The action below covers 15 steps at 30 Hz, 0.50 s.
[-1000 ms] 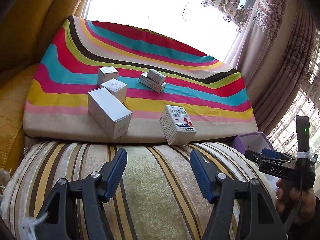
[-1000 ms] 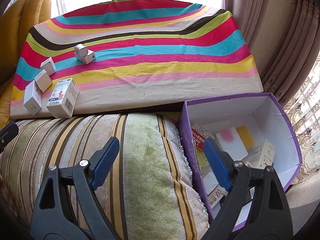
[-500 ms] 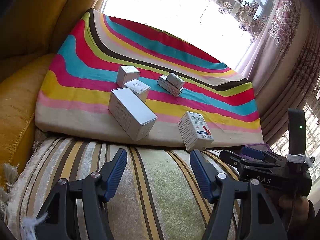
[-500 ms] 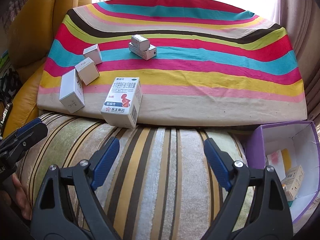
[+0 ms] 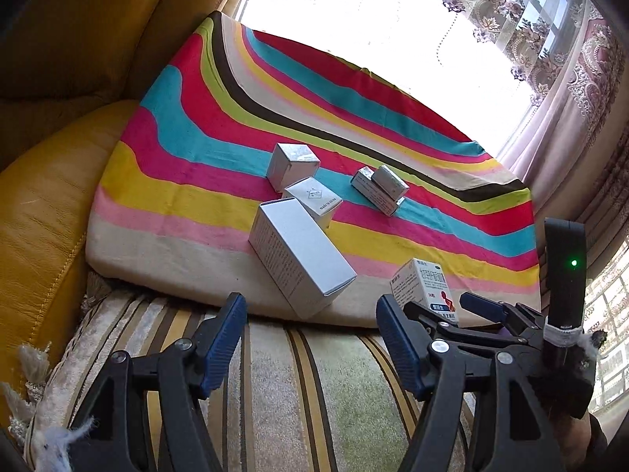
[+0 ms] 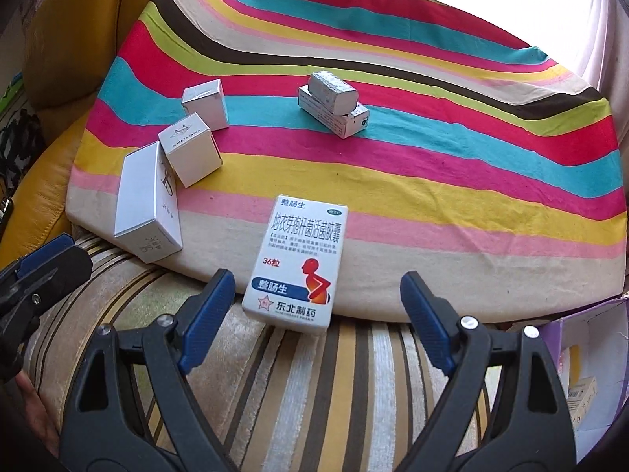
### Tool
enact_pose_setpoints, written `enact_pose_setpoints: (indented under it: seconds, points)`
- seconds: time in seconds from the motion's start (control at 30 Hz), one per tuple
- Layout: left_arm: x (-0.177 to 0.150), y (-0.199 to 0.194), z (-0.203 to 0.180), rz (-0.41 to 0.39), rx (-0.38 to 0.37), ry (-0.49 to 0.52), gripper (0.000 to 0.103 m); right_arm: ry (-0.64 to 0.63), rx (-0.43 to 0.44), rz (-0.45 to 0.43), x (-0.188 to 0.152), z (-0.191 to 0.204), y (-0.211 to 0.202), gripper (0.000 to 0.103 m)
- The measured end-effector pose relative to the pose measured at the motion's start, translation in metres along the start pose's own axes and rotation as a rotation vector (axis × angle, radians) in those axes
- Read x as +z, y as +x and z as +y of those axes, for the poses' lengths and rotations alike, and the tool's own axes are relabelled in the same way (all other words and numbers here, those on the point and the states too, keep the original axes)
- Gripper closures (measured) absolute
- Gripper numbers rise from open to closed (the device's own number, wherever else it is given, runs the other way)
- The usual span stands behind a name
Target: Organize objects
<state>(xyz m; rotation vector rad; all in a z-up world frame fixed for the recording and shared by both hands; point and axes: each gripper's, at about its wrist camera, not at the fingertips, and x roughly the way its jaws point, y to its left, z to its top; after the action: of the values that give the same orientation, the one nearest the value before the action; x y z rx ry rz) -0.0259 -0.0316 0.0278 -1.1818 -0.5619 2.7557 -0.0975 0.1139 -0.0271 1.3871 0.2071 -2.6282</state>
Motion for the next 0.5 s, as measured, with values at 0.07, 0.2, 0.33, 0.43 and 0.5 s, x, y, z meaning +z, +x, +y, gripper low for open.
enact_pose_setpoints:
  seconds: [0.07, 0.2, 0.33, 0.43, 0.5]
  points:
    - [0.006, 0.006, -0.002, 0.000, 0.016, -0.007, 0.027, -0.012, -0.009, 0.009, 0.004, 0.002, 0.007, 0.021]
    - [0.017, 0.023, -0.006, 0.013, 0.060, -0.029, 0.024, -0.016, -0.023, 0.030, 0.009, 0.001, 0.018, 0.039]
    - [0.026, 0.038, -0.009, 0.018, 0.098, -0.043, 0.024, 0.012, -0.054, 0.042, 0.013, -0.007, 0.026, 0.054]
    - [0.031, 0.047, -0.014, 0.024, 0.126, -0.041, 0.024, 0.036, -0.078, 0.036, 0.015, -0.015, 0.029, 0.056]
    - [0.032, 0.054, -0.016, 0.036, 0.142, -0.041, 0.024, 0.047, -0.093, 0.032, 0.015, -0.019, 0.029, 0.056]
